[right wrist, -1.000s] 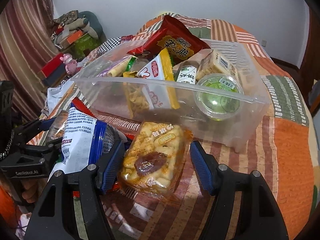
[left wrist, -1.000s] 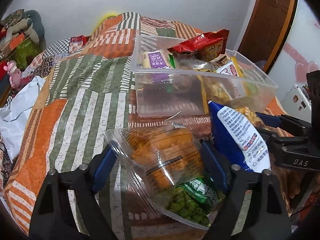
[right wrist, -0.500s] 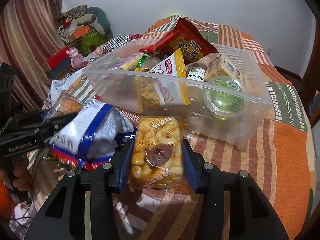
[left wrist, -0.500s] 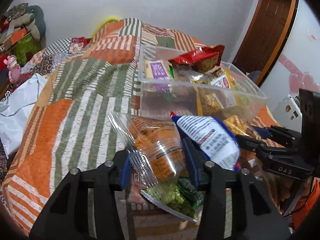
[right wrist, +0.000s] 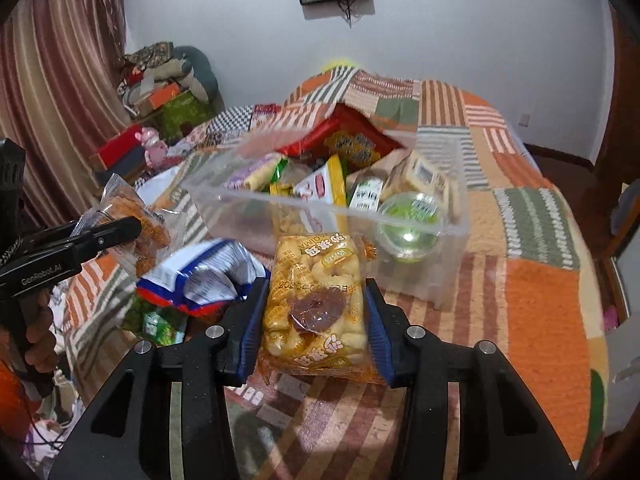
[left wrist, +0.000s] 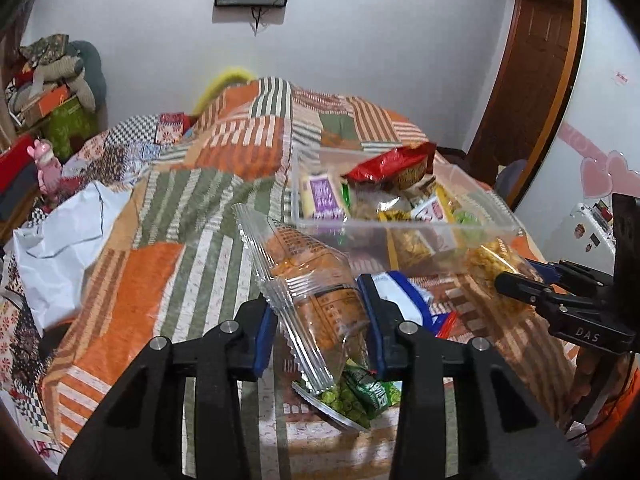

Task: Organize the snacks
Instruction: 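Carry the bread pack and clear snack bag into the box and release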

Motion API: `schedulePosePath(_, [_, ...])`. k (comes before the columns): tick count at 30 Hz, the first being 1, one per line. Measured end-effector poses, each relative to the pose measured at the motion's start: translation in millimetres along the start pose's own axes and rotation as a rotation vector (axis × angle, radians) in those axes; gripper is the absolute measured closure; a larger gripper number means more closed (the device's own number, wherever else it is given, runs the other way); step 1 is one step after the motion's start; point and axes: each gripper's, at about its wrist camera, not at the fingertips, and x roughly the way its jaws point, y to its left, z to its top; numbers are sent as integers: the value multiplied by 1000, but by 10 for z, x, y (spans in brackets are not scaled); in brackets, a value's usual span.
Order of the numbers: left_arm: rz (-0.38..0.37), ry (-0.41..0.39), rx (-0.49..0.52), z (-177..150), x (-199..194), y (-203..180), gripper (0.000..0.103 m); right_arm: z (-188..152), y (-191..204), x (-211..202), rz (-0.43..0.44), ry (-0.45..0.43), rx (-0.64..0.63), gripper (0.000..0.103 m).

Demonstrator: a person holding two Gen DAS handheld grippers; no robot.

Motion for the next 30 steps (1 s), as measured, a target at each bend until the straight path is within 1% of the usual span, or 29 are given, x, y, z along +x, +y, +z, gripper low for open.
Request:
schedulePosePath(10, [6, -86, 17, 272, -232, -65, 65, 148, 11, -247, -8, -97, -13, 60])
schedulePosePath(18, [-7, -139, 33, 513, -305, -176, 65, 284, -43, -405, -17, -165, -4, 60])
schedulePosePath(26, [-15, -177, 49, 721, -225, -302, 65, 437, -86, -446, -28, -220, 3, 61])
schedulePosePath(30, [-23, -169, 47, 804, -103, -331, 65, 504, -115, -412, -30, -231, 6, 60])
